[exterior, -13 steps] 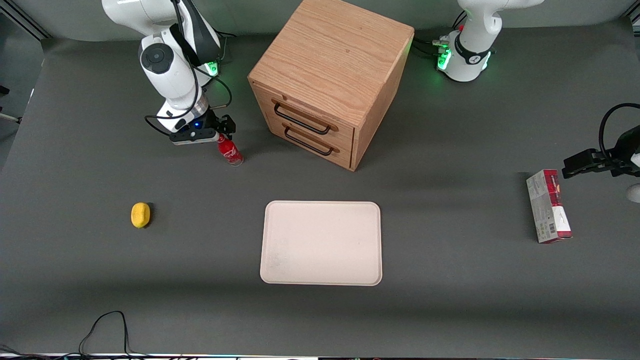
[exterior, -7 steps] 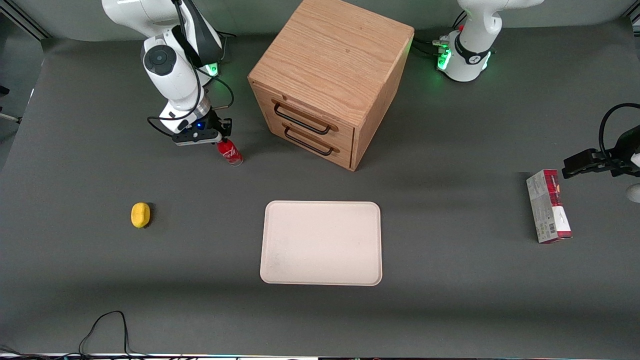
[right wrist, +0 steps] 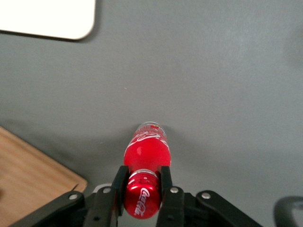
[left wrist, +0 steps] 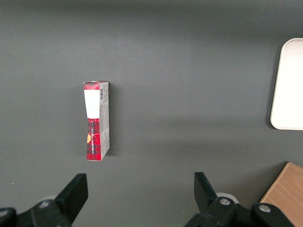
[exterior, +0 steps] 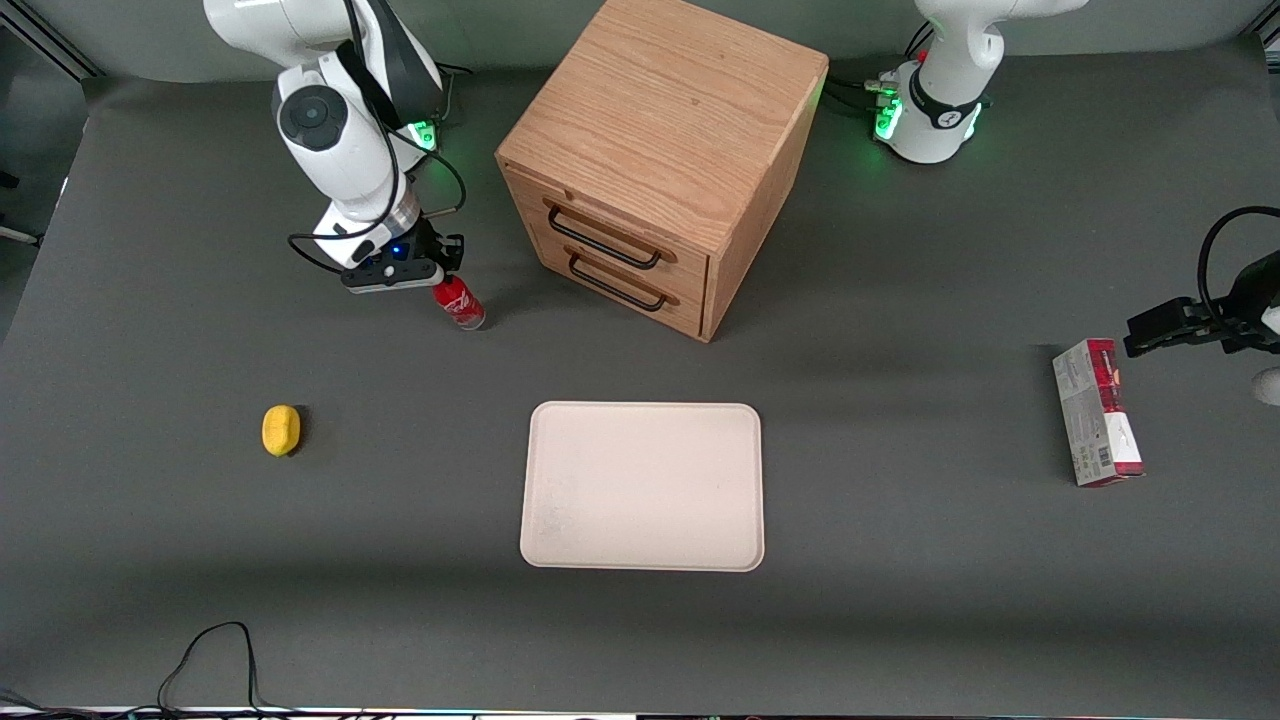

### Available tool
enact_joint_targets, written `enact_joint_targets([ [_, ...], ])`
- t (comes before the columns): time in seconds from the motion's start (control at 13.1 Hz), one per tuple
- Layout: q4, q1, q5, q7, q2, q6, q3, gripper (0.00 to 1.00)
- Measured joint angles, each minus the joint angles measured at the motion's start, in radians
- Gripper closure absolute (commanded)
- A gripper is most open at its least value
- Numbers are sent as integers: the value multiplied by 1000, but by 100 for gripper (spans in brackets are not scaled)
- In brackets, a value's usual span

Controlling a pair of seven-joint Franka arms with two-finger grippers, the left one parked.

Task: Place coke bottle on tray
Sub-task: 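Lift the bottle and carry it with the right gripper to the tray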

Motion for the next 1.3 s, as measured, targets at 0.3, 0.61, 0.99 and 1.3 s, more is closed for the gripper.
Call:
enact_joint_targets([
  [0.3, 331, -40, 0, 0, 54, -304, -3, 100],
  [0.61, 755, -62, -29, 0, 246, -564, -10, 100],
  [0.99, 1236, -35, -122, -2, 552, -761, -6, 100],
  [1.3, 1447, 21, -195, -2, 753, -748, 1, 100],
])
